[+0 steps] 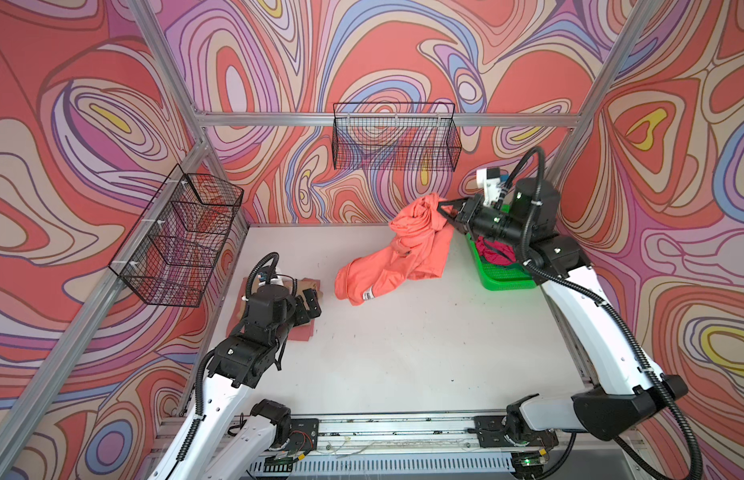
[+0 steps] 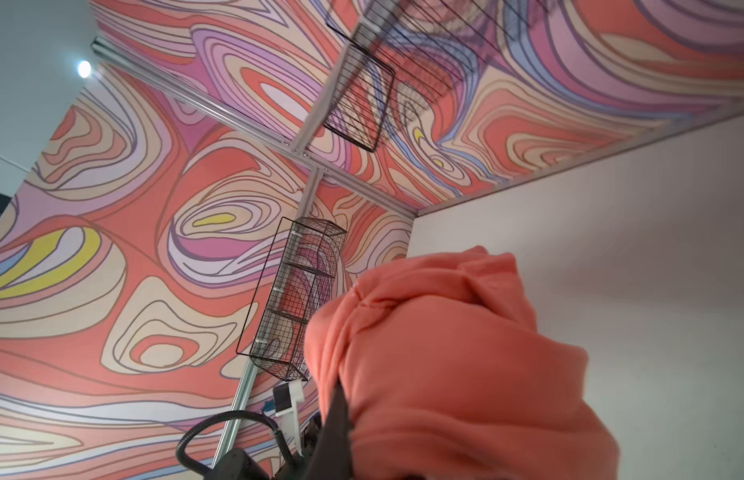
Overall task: Fold and stack the t-shirts
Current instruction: 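Lower the coral shirt onto the table with the right gripper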
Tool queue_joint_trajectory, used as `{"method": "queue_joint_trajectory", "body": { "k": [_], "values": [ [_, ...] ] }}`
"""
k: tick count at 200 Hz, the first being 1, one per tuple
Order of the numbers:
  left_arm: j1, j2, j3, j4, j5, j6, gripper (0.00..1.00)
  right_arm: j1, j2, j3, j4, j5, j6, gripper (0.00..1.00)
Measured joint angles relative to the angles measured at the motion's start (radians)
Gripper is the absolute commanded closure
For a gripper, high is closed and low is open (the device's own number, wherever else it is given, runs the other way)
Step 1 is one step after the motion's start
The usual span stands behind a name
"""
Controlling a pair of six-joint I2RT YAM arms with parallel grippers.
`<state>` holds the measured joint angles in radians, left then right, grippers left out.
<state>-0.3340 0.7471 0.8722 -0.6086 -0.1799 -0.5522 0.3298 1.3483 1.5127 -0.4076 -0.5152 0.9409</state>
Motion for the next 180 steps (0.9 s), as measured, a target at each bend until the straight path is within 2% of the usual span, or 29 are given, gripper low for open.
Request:
{"method": "queue_joint_trajectory", "body": {
  "k": [17,43,57,76,107,124,144,180],
  "values": [
    [0.0,0.005,-0.003,0.002,0.009,0.0,0.0,0.001,-0.042,-0.297,0.091,0.006,0.034,0.97],
    [0.0,0.024,-0.003,0.005,0.029,0.0,0.0,0.001,-0.06,-0.646,0.149,0.042,0.102,0.64],
    [0.0,0.034,-0.003,0.006,0.037,0.0,0.0,0.001,-0.079,-0.729,0.113,0.08,0.108,0.47],
    [0.0,0.047,-0.003,0.008,0.05,0.0,0.0,0.001,-0.134,-0.706,0.025,0.185,0.072,0.31],
    [0.0,0.066,-0.003,0.008,0.062,0.0,0.0,0.001,-0.202,-0.487,-0.146,0.459,-0.023,0.27],
    [0.0,0.068,-0.003,0.008,0.064,0.0,0.0,0.004,-0.208,-0.424,-0.189,0.557,-0.069,0.26],
    [0.0,0.069,-0.003,0.008,0.064,0.0,0.0,0.039,-0.188,-0.418,-0.213,0.597,-0.12,0.3],
    [0.0,0.082,-0.003,0.008,0.064,0.0,0.0,0.203,-0.03,-0.407,-0.242,0.616,-0.208,0.34]
  ]
}}
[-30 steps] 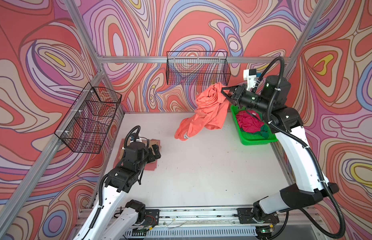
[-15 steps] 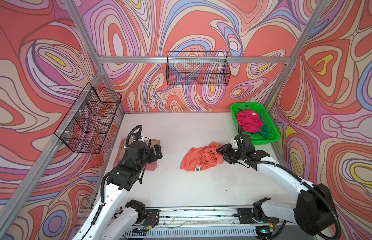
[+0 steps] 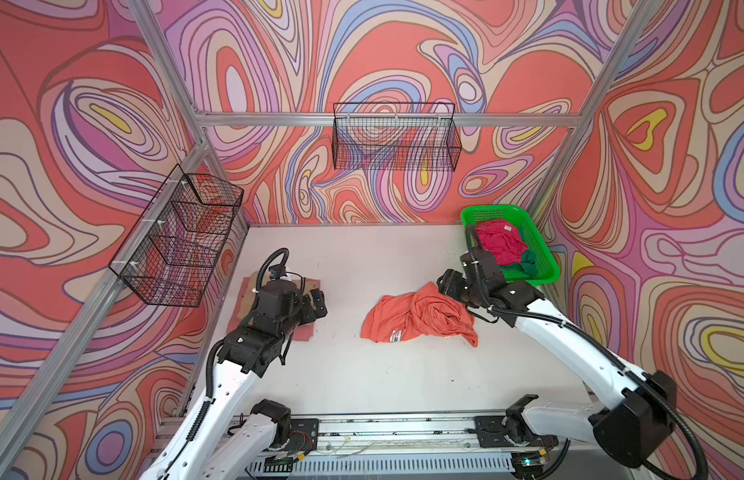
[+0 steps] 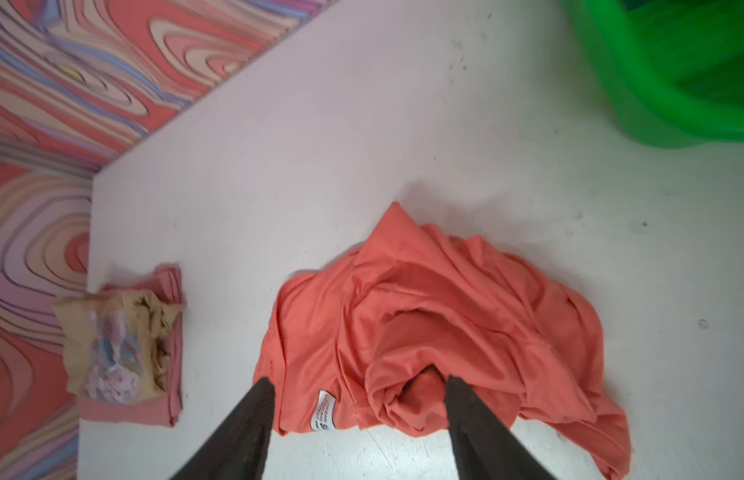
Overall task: Fold and stack the t-shirts
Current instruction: 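Lower the coral shirt onto the table with the right gripper, then regrasp the coral shirt with the right gripper and lift it up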
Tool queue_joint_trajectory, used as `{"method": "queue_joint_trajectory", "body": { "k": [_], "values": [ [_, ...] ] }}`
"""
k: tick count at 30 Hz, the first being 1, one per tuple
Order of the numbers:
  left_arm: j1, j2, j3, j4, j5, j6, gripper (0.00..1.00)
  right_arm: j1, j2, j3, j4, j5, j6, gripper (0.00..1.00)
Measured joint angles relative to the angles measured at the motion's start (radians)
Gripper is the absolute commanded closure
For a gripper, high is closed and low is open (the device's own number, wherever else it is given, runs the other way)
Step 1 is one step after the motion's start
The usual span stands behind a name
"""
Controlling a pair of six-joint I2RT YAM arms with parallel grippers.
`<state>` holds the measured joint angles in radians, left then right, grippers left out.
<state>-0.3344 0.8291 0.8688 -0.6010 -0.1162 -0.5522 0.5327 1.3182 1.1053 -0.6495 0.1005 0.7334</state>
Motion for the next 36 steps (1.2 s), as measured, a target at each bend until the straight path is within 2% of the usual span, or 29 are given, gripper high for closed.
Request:
{"method": "queue_joint_trajectory", "body": {
  "k": [5,11,19,22,25,31,36],
  "values": [
    [0.0,0.0,0.0,0.0,0.0,0.002,0.0,0.119,0.141,0.024,-0.01,-0.001,-0.077,0.36],
    [0.0,0.005,0.0,0.0,0.0,0.003,0.0,0.164,0.265,0.056,0.008,-0.003,-0.122,0.45],
    [0.0,0.006,0.0,0.0,-0.001,0.003,0.0,0.163,0.527,0.192,0.011,0.074,-0.167,0.68],
    [0.0,0.005,0.0,0.0,-0.001,0.003,0.0,0.163,0.581,0.208,-0.002,0.098,-0.177,0.81],
    [0.0,0.005,0.0,0.0,0.0,0.004,0.0,0.163,0.592,0.217,-0.021,0.116,-0.183,0.99],
    [0.0,0.005,0.0,0.0,0.0,0.008,0.0,0.163,0.52,0.251,-0.076,0.128,-0.198,1.0],
    [0.0,0.005,0.0,0.0,0.009,0.011,0.0,0.163,0.31,0.392,-0.147,0.116,-0.228,1.0]
  ]
}}
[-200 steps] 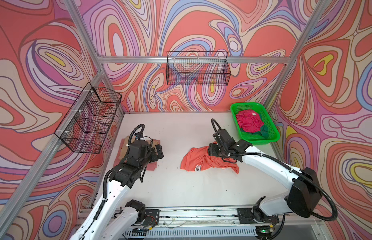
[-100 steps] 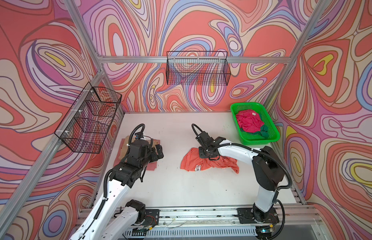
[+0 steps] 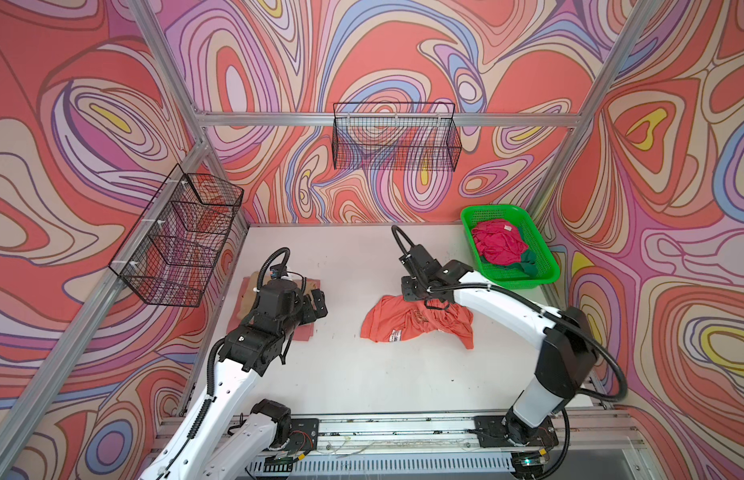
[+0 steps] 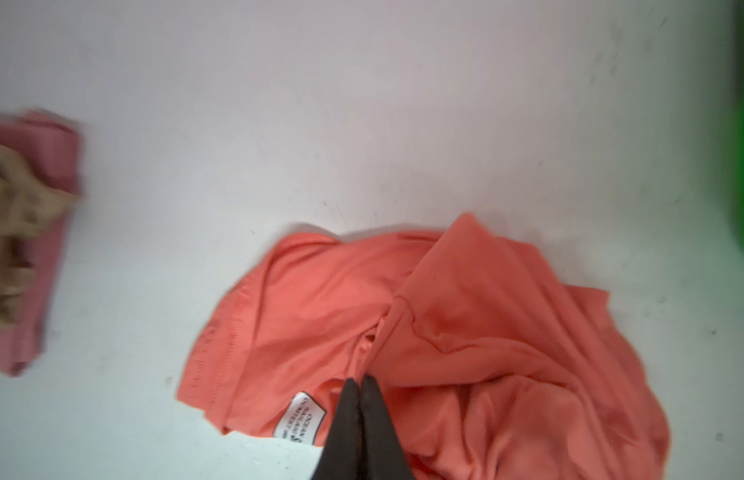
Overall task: Fold and stack the t-shirts
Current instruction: 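Regrasp the coral shirt with the right gripper and lift it up, then grasp the hanging coral shirt with the left gripper below the right gripper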
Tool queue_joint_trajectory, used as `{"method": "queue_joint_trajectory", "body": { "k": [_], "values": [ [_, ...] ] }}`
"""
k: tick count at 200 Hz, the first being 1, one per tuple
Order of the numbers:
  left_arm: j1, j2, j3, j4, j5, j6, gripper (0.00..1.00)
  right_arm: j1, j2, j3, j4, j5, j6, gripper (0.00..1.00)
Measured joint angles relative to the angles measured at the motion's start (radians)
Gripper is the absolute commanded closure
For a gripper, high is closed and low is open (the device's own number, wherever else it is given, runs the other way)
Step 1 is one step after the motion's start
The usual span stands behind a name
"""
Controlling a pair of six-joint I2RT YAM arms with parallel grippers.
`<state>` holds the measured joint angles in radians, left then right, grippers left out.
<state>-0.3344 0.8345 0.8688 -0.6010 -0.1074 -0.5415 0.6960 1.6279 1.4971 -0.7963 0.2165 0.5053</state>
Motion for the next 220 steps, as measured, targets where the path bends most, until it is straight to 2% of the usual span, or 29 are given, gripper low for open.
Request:
{"method": "queue_joint_trajectory", "body": {
  "k": [46,108,154,191,220],
  "values": [
    [0.0,0.0,0.0,0.023,0.063,0.009,0.0,-0.001,-0.179,0.355,-0.05,-0.043,-0.045,1.0],
    [-0.003,0.032,0.0,0.124,0.27,0.015,0.0,-0.002,-0.132,0.684,-0.136,-0.156,-0.104,1.0],
    [-0.082,0.08,-0.014,0.234,0.416,0.023,0.0,-0.005,-0.098,0.76,-0.137,-0.27,-0.11,1.0],
    [-0.16,0.076,-0.015,0.397,0.425,0.045,0.0,-0.007,-0.095,0.733,-0.131,-0.385,-0.132,1.0],
    [-0.174,0.076,-0.016,0.521,0.437,0.065,0.0,-0.008,-0.095,0.69,-0.132,-0.428,-0.143,1.0]
  ]
}}
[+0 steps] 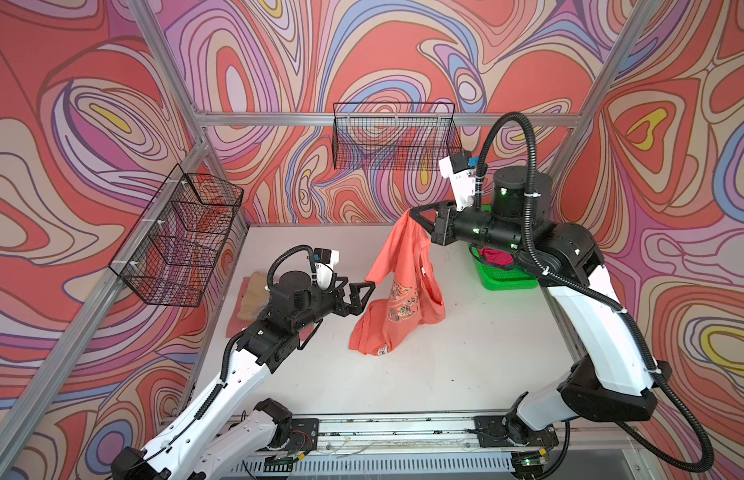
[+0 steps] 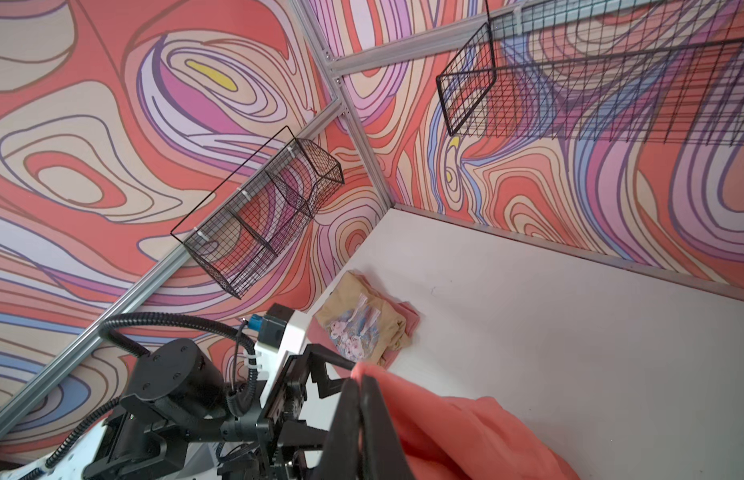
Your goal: Fold and stack the t-shirts
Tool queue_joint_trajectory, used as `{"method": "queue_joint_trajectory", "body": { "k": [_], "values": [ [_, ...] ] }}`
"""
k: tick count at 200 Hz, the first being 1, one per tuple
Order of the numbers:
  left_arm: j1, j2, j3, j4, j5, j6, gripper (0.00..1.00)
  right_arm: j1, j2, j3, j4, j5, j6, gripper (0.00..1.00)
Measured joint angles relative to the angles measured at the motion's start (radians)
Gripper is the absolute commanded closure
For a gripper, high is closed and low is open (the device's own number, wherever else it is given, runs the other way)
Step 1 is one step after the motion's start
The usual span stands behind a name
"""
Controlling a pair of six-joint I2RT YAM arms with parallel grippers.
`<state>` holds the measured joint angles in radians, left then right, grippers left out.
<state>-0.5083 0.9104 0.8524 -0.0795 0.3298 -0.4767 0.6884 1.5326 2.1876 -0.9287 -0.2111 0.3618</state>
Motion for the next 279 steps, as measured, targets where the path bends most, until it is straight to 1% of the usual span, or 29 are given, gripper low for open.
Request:
{"method": "queue_joint_trajectory", "body": {
  "k": [21,37,51,65,86,101,120,137,149,165,170,179,191,200,208,215,222,228,230,236,249,263,279],
  "values": [
    [-0.002,0.002,-0.004,0.071,0.023,0.015,0.01,0.0,0.0,-0.017,-0.001,-0.022,-0.006,1.0],
    [-0.003,0.002,-0.014,0.116,0.042,0.025,0.09,0.0,-0.002,-0.028,0.001,-0.034,-0.011,1.0],
    [-0.003,0.009,-0.021,0.141,0.056,0.033,0.25,0.0,-0.004,-0.037,0.002,-0.048,-0.013,1.0],
    [-0.003,0.033,-0.021,0.159,0.072,0.044,0.34,0.0,-0.006,-0.051,0.008,-0.063,-0.014,1.0],
    [-0.003,0.089,-0.018,0.167,0.09,0.058,0.53,0.0,-0.008,-0.076,0.02,-0.081,-0.014,1.0],
    [-0.003,0.135,-0.002,0.164,0.099,0.068,0.7,0.0,-0.008,-0.091,0.024,-0.088,-0.014,1.0],
    [-0.003,0.185,0.041,0.161,0.115,0.084,1.0,0.0,-0.009,-0.107,0.024,-0.089,-0.018,1.0],
    [-0.003,0.201,0.077,0.147,0.114,0.103,1.0,0.0,-0.02,-0.131,0.027,-0.07,-0.029,1.0],
    [-0.003,0.194,0.105,0.116,0.078,0.126,1.0,0.0,-0.034,-0.157,0.032,-0.033,-0.04,1.0],
    [-0.003,0.158,0.132,0.071,-0.019,0.162,1.0,-0.016,-0.048,-0.195,0.043,0.008,-0.054,1.0],
    [-0.003,0.134,0.144,0.053,-0.071,0.176,1.0,-0.031,-0.05,-0.209,0.051,0.016,-0.056,1.0],
    [-0.003,0.105,0.166,0.022,-0.142,0.205,1.0,-0.073,-0.043,-0.225,0.061,0.013,-0.059,1.0],
    [-0.003,0.066,0.23,-0.021,-0.24,0.247,1.0,-0.139,-0.016,-0.22,0.074,0.003,-0.058,1.0],
    [-0.003,0.056,0.303,-0.055,-0.296,0.291,1.0,-0.184,0.021,-0.19,0.077,-0.015,-0.057,1.0],
    [-0.004,0.057,0.382,-0.076,-0.335,0.328,1.0,-0.233,0.098,-0.116,0.073,-0.051,-0.053,1.0],
    [-0.006,0.063,0.438,-0.096,-0.358,0.357,1.0,-0.249,0.153,-0.05,0.072,-0.074,-0.051,1.0],
    [-0.01,0.075,0.505,-0.118,-0.379,0.391,1.0,-0.259,0.249,0.084,0.072,-0.116,-0.043,1.0],
    [-0.011,0.088,0.551,-0.135,-0.394,0.415,1.0,-0.259,0.303,0.157,0.079,-0.141,-0.038,1.0],
    [-0.011,0.094,0.571,-0.145,-0.401,0.425,1.0,-0.259,0.343,0.218,0.084,-0.153,-0.034,1.0],
    [-0.011,0.111,0.618,-0.165,-0.419,0.45,1.0,-0.255,0.404,0.319,0.097,-0.182,-0.021,1.0],
    [-0.009,0.148,0.71,-0.208,-0.447,0.495,1.0,-0.256,0.503,0.462,0.147,-0.243,0.016,1.0],
    [-0.009,0.185,0.808,-0.254,-0.449,0.529,1.0,-0.267,0.51,0.462,0.228,-0.299,0.063,1.0],
    [-0.011,0.216,0.903,-0.301,-0.426,0.55,1.0,-0.282,0.423,0.31,0.384,-0.348,0.112,1.0]
  ]
}}
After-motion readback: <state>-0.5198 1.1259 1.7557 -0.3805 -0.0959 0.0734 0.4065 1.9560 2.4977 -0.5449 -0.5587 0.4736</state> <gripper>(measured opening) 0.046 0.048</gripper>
